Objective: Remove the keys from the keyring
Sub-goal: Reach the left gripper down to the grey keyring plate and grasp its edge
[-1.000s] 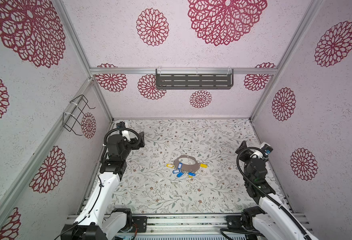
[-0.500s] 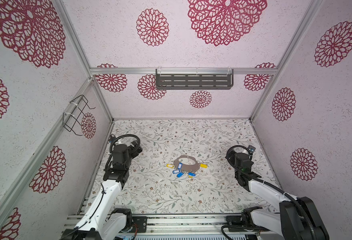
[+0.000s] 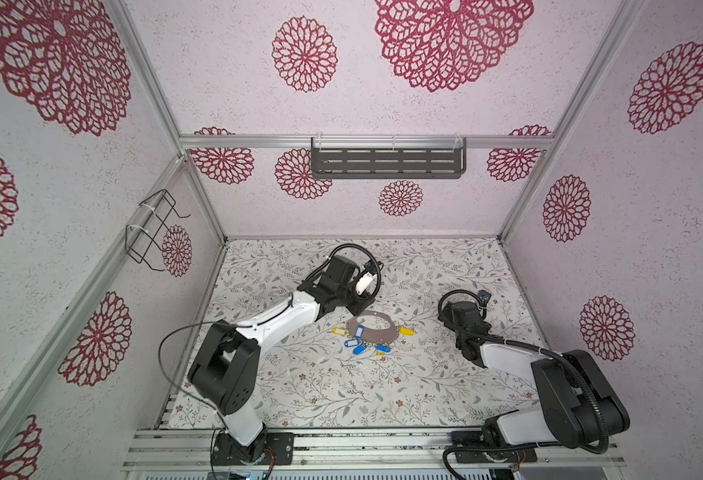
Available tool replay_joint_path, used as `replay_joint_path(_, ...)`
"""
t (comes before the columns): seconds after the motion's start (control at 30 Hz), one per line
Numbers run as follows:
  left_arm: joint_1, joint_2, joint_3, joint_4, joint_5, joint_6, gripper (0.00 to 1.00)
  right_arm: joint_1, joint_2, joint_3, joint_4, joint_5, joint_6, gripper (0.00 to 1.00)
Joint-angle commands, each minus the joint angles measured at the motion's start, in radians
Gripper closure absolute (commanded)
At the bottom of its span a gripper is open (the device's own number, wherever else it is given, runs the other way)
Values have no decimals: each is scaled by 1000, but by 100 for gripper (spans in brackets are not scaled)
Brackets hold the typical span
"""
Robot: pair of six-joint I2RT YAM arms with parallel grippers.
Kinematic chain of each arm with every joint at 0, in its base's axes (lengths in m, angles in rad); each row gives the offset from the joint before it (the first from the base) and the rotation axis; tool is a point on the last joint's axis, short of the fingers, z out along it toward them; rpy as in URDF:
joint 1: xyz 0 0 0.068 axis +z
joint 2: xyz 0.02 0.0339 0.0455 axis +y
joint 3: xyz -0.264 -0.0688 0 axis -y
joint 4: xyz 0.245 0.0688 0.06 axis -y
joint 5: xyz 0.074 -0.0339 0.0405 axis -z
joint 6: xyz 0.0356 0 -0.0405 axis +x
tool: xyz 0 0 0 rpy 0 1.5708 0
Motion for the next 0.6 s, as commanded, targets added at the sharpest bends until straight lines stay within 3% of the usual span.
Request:
replay_joint_path(0.0, -38, 137, 125, -227, 81, 225, 66, 14, -38, -3, 16, 29, 10, 1)
replay_joint_path(0.1, -70, 292, 260, -344, 78, 367, 83, 37, -46, 9, 6, 54, -16, 1)
replay_joint_path(0.17, -79, 363, 332, -394, 72, 418, 89, 56, -65, 12, -6, 102, -37, 1)
replay_joint_path(0.37, -110, 434, 377, -352, 37, 480, 83, 77, -78, 5, 0, 147, -50, 1)
replay_joint_path(0.57, -119, 462, 407, -333, 59, 428, 83, 80, -79, 5, -4, 155, -44, 1)
